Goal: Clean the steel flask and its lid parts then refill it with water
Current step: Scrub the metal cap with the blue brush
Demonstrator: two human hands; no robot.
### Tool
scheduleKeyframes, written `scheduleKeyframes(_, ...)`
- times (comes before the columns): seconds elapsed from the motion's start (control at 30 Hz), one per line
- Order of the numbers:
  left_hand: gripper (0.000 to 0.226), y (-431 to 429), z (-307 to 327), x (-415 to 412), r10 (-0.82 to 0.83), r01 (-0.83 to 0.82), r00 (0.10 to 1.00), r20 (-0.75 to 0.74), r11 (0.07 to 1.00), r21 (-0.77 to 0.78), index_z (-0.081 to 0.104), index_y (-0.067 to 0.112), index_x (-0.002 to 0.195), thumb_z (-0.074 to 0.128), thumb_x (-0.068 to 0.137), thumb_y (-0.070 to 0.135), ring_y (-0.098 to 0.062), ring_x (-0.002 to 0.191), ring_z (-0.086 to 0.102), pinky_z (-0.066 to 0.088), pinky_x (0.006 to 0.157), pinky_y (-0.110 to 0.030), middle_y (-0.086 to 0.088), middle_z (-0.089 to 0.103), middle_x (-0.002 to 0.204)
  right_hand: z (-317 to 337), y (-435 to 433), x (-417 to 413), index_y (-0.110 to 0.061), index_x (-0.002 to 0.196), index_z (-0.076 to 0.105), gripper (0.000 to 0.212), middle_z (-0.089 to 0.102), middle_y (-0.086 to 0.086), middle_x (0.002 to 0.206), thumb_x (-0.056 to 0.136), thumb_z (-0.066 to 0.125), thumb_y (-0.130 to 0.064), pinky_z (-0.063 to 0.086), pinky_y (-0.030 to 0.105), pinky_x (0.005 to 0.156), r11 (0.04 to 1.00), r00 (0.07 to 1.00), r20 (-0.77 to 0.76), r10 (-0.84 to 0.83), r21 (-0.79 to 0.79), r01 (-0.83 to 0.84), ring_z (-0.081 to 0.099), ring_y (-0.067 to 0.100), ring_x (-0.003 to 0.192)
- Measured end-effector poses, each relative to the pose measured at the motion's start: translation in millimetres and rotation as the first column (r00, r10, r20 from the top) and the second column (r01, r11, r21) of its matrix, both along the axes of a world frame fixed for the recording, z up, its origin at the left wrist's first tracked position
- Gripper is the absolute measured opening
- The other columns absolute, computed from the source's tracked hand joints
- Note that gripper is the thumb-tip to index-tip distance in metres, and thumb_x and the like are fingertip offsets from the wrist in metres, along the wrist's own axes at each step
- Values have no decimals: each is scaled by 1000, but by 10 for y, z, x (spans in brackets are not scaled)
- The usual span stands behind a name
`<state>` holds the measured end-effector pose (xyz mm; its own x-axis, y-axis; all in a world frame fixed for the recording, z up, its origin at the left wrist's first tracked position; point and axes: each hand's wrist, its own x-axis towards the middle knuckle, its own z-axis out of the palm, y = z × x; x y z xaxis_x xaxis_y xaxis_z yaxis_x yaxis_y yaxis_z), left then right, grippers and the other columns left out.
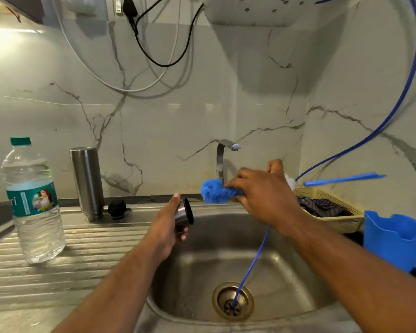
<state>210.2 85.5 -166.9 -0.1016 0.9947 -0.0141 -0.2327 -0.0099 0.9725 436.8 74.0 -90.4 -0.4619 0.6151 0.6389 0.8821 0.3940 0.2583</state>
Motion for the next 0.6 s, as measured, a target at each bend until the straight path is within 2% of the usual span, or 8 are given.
scheduleKeyframes(0.1,34,19,32,-15,-15,15,992,124,1000,7,59,11,113,56,100,43,-21,71,54,46,54,-31,-15,60,98,401,7,33,-44,143,50,42,59,-13,129,101,55,-47,21,42,97,993,996,19,-86,81,84,59,14,106)
scheduleKeyframes(0.17,28,26,59,14,-41,35,987,153,998,45,58,9,112,58,101,34,-22,74,55,52,58,-32,-16,58,99,502,19,2,-42,137,55,37,62,-11,123,100,57,-43,26,43,96,979,994,-7,-113,171,113,61,16,104)
scheduleKeyframes(0.23,27,-12,70,78,-70,59,989,131,994,87,58,6,118,57,102,27,-24,85,58,57,65,-33,-17,58,105,341,23,-57,-40,121,65,26,65,-10,109,97,62,-32,22,44,94,995,985,144,-97,23,94,61,16,100)
scheduleKeyframes(0.3,25,-59,52,150,-96,90,994,56,990,111,56,7,121,60,100,21,-26,95,62,61,68,-33,-18,60,114,69,26,-67,-38,115,69,26,66,-10,102,91,69,-26,20,44,90,977,940,327,-101,-148,156,62,16,97)
scheduleKeyframes(0.37,21,-104,16,208,-105,112,992,-63,986,120,55,11,116,65,97,15,-28,100,65,62,70,-34,-18,62,117,-44,24,41,-40,120,68,33,62,-12,103,89,73,-29,21,43,87,969,935,341,-97,-182,167,61,15,96)
scheduleKeyframes(0.5,36,-141,-106,326,-74,121,955,-286,981,150,56,12,121,75,90,16,-30,99,71,63,78,-39,-19,67,116,175,-85,322,-44,124,67,34,56,-12,111,91,70,-35,25,45,92,985,912,396,-111,-75,152,57,17,103)
scheduleKeyframes(0.6,43,-193,-125,461,-54,132,920,-389,975,179,54,13,125,78,89,18,-29,98,72,64,73,-33,-15,67,111,498,-225,633,-43,118,70,32,56,-10,112,89,68,-28,24,52,99,976,830,520,-200,35,213,54,20,109)
